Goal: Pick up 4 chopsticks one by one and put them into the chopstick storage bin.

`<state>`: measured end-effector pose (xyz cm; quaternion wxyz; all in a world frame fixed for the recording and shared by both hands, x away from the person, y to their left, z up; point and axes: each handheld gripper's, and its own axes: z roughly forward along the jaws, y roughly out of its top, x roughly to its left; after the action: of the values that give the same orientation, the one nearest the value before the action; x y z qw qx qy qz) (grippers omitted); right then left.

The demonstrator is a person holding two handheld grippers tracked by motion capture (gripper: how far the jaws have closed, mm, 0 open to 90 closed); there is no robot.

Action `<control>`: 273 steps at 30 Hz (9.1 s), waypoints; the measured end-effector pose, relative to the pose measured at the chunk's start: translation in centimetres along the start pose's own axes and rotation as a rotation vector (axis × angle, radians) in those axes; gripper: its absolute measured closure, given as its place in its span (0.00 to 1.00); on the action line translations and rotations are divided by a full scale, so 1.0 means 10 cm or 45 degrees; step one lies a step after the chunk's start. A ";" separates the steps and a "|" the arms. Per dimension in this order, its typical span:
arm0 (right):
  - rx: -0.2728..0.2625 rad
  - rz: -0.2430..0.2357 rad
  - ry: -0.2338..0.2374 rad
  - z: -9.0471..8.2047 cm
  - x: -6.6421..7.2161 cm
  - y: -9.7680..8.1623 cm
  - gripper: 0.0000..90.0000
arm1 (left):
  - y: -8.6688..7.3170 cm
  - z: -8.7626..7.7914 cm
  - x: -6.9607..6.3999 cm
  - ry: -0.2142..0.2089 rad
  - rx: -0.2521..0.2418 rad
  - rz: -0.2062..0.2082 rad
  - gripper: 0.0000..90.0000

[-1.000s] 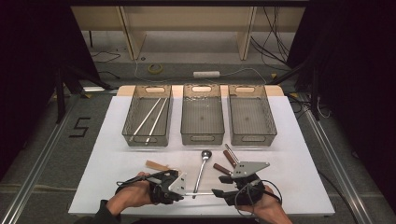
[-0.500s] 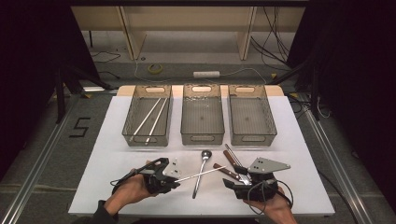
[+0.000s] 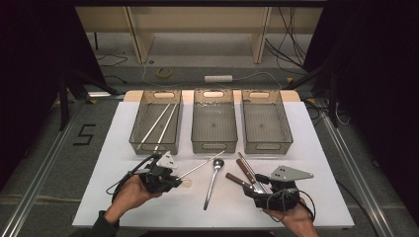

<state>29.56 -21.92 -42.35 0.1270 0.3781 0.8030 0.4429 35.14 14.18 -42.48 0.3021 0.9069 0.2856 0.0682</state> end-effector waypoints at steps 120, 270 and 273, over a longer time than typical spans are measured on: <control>0.177 0.065 -0.146 0.04 -0.12 -0.21 0.47 | -0.03 -0.33 0.70 0.202 -0.473 -0.477 0.27; 0.377 -0.343 0.374 0.47 0.69 0.12 0.97 | 0.07 0.26 -0.58 -0.129 0.047 0.519 0.72; 0.376 -0.369 0.392 0.47 0.68 0.11 0.96 | 0.07 0.25 -0.60 -0.146 0.067 0.557 0.75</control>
<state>28.01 -13.82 -43.31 0.0087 0.2016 0.9146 0.3505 31.20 9.13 -43.79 0.2722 0.9572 0.0663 0.0730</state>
